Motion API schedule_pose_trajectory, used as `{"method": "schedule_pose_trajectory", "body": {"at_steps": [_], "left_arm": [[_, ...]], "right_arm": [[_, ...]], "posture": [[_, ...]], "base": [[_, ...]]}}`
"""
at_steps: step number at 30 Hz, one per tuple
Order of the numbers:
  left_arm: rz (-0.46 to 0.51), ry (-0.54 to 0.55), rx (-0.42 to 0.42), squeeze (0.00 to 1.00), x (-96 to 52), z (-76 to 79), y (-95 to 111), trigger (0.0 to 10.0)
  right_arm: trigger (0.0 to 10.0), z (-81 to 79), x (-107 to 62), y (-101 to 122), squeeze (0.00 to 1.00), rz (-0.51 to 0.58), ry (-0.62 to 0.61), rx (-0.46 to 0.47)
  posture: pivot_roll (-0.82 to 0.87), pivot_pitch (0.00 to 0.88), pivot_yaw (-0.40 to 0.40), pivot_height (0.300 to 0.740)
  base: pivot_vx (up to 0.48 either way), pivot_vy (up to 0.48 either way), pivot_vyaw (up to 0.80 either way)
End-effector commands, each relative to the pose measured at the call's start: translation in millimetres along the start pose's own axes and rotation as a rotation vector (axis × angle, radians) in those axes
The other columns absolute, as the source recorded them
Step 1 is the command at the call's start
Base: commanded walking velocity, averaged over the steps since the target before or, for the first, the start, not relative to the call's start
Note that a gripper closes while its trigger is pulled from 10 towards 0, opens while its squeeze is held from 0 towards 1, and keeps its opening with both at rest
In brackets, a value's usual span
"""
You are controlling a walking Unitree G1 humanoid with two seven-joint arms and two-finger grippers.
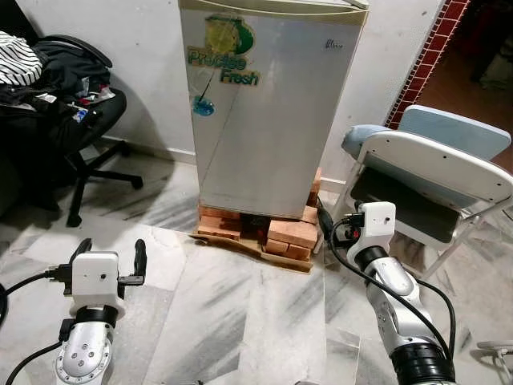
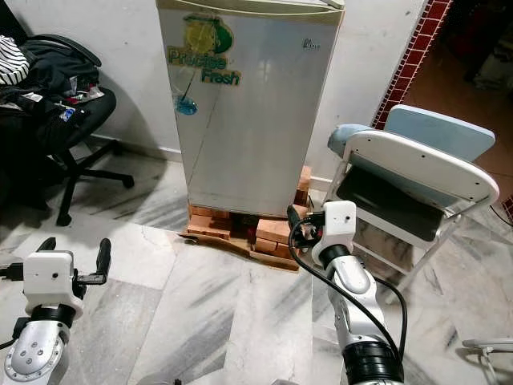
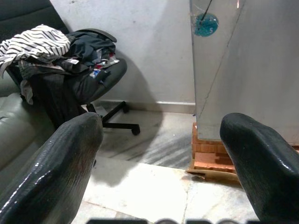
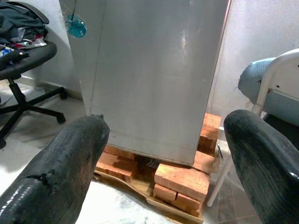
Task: Restocking fridge
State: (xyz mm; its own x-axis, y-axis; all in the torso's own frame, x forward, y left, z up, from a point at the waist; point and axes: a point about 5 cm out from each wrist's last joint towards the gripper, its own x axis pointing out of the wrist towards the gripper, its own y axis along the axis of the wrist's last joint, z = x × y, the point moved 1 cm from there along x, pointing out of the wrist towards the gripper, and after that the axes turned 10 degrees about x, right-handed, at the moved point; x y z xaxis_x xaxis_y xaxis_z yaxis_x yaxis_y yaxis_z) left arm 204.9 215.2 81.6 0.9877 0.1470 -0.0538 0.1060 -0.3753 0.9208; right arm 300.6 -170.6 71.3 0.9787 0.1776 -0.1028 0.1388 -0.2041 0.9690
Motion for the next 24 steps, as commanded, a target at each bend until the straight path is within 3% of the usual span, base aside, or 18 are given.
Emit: {"method": "schedule_pose_trajectory", "body": {"at_steps": [1,24], "left_arm": [[0.019,0.001,0.004,0.0,2.0,-1.1,4.5,10.0],[0.027,-0.007,-0.003,0.0,5.4,2.1,6.2,10.0]], "right_arm": [[10.0,-0.6,2.4,8.6,0.0,0.029,0.003,0.0],[10.0,-4.6,3.9,9.1,0.0,0.035,0.013,0.001]], "posture": [[0.09,0.0,-0.032,0.74],[0.08,0.0,-0.029,0.74]], "base": [[0.0,0.0,0.0],[0.0,0.0,0.0]]}}
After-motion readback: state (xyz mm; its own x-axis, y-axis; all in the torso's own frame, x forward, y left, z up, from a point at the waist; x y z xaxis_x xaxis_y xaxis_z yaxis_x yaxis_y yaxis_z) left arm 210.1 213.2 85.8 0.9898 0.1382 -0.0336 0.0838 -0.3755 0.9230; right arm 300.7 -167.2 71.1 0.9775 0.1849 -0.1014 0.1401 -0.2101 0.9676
